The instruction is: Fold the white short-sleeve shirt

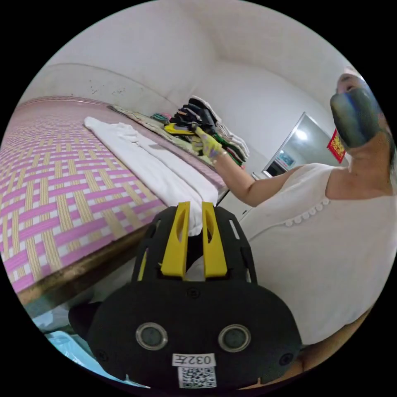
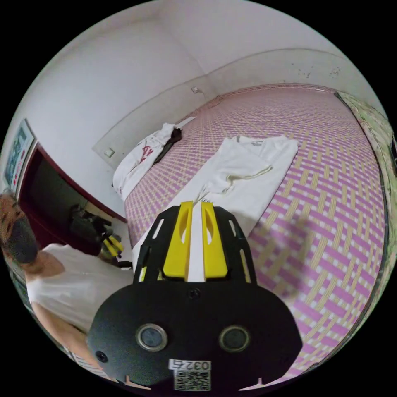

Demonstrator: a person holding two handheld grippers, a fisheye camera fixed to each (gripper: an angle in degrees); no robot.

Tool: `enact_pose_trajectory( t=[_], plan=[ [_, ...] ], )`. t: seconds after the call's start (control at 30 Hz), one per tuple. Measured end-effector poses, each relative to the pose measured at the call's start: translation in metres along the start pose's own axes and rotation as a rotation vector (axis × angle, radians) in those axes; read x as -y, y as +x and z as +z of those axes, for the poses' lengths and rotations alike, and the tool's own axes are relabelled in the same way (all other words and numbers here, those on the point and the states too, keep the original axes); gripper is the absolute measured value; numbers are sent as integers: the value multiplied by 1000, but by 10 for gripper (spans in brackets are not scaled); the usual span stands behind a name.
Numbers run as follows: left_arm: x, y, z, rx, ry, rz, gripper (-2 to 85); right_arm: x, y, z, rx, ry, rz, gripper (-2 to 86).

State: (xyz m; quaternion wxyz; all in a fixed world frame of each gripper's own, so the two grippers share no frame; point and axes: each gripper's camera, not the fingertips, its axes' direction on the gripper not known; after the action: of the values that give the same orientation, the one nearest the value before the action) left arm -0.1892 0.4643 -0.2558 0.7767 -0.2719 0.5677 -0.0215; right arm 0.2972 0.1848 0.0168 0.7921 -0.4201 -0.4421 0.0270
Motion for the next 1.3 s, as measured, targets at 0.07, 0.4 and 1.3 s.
enact_pose_trajectory(
  t=[0.07,0.4,1.3],
  plan=[
    [-12,-15,5,-1,-72,-36,62,-75,-28,-27,73,38,-100,50],
    [-29,-86,33,-269,-100,-98,93,-301,-18,-53,99,112,140,80],
    [-81,-115,48,-186,-20,-41,86,-364,50,-55,159,98,73,111]
  ],
)
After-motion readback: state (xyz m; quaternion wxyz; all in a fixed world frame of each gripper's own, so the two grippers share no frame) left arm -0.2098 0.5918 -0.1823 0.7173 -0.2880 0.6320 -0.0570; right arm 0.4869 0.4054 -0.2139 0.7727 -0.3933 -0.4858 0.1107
